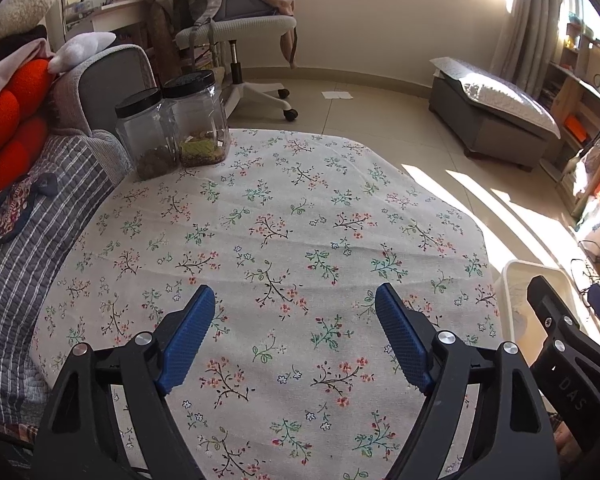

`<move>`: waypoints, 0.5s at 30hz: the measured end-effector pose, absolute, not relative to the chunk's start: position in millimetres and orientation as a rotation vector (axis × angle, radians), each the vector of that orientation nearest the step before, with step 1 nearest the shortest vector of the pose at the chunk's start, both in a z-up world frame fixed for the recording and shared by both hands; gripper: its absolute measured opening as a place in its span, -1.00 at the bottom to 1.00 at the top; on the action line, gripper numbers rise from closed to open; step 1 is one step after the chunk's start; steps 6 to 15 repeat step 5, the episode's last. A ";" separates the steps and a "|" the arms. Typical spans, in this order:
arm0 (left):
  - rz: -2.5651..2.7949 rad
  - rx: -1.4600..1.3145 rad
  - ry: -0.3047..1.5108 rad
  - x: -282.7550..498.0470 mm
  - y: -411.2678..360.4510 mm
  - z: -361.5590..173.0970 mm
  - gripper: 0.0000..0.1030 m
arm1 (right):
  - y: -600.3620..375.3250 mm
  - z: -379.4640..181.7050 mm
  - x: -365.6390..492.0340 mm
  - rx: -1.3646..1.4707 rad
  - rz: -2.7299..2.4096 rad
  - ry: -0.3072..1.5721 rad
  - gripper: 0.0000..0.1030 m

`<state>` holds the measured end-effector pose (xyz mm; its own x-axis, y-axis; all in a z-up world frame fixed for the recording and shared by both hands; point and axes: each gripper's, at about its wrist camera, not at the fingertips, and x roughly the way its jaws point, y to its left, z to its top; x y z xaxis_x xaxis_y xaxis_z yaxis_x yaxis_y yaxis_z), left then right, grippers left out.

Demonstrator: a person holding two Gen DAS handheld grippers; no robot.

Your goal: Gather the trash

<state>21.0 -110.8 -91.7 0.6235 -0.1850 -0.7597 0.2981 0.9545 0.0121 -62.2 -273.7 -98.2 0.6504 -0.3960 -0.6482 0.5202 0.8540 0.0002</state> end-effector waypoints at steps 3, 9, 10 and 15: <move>-0.262 0.156 0.849 20.5 -111.2 -90.1 0.80 | -273.9 -99.7 -62.0 0.190 -0.532 0.690 0.86; -0.255 0.160 0.832 18.5 -111.2 -88.1 0.87 | -275.0 -100.4 -62.8 0.192 -0.533 0.694 0.86; -0.255 0.160 0.832 18.5 -111.2 -88.1 0.87 | -275.0 -100.4 -62.8 0.192 -0.533 0.694 0.86; -0.255 0.160 0.832 18.5 -111.2 -88.1 0.87 | -275.0 -100.4 -62.8 0.192 -0.533 0.694 0.86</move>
